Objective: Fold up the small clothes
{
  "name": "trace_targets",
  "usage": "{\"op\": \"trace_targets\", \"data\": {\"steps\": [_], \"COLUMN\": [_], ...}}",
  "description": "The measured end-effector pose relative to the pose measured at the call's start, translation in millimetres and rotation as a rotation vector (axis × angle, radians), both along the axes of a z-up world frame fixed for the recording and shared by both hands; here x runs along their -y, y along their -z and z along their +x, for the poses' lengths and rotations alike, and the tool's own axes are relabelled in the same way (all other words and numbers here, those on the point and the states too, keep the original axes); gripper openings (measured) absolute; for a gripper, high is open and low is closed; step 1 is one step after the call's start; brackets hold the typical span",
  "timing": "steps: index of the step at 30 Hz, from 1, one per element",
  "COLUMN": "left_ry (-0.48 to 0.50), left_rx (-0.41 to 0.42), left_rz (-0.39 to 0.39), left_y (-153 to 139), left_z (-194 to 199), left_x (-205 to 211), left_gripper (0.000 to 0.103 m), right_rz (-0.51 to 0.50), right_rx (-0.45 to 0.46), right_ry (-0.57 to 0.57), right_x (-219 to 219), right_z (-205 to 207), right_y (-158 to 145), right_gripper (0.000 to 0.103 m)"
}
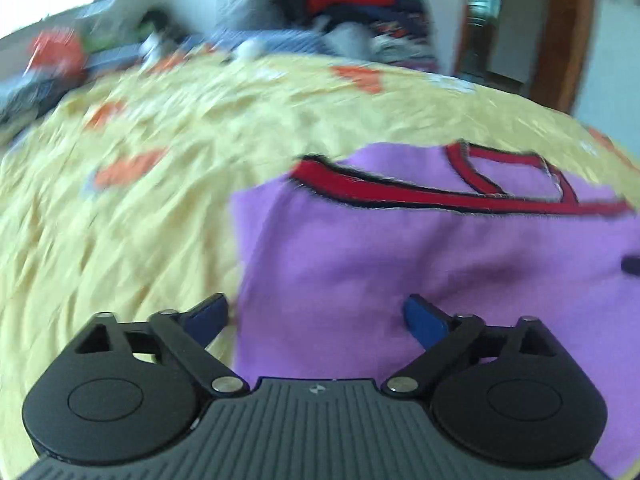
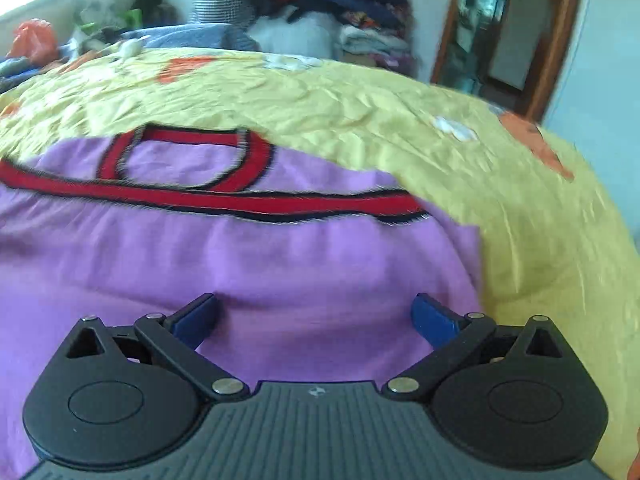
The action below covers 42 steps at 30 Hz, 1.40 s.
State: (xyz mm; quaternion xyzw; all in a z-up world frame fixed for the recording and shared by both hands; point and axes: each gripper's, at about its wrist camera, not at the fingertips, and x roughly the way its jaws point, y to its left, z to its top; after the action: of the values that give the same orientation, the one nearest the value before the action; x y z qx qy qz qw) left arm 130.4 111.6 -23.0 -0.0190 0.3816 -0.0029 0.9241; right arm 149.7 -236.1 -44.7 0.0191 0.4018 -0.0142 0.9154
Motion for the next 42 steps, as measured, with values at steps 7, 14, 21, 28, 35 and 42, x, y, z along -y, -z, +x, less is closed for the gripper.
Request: {"op": "trace_targets", "data": {"steps": [7,14,21,28,35,42], "left_ry": [0.031,0.034,0.032,0.030,0.029,0.038], "left_rx": [0.081,0.010,0.044,0.063,0.072,0.080], "left_rz": [-0.034,0.025,0.060,0.064,0.064,0.052], "left_y": [-32.7,13.0,21.0,21.6,22.2,21.2], "left_z": [-48.2,-59.2,-71.6,-75.0,-75.8,-93.7], "left_x": [23.3,48.4,45.5,46.3,46.4,41.0], "left_gripper": [0.093,0.096,0.103,0.103,0.103,0.103], "right_rz": [0.011,-0.016,-0.013,0.033,-0.006,0.000], "right_rx": [0.063,0.063,0.073,0.102,0.101,0.122], "right_ry": [-0.081,-0.098,-0.088,-0.062,-0.062,-0.036], "right_x": [-20.1,-17.8,3.5,-2.5,2.0,0.2], "right_z": [-73.3,-103.3,-119.0,-113.7,-127.0,-138.3], "right_y": [-9.8,14.1,7.9,1.7,18.9,10.0], "right_gripper": [0.103,0.103,0.103,0.103,0.103,0.103]}}
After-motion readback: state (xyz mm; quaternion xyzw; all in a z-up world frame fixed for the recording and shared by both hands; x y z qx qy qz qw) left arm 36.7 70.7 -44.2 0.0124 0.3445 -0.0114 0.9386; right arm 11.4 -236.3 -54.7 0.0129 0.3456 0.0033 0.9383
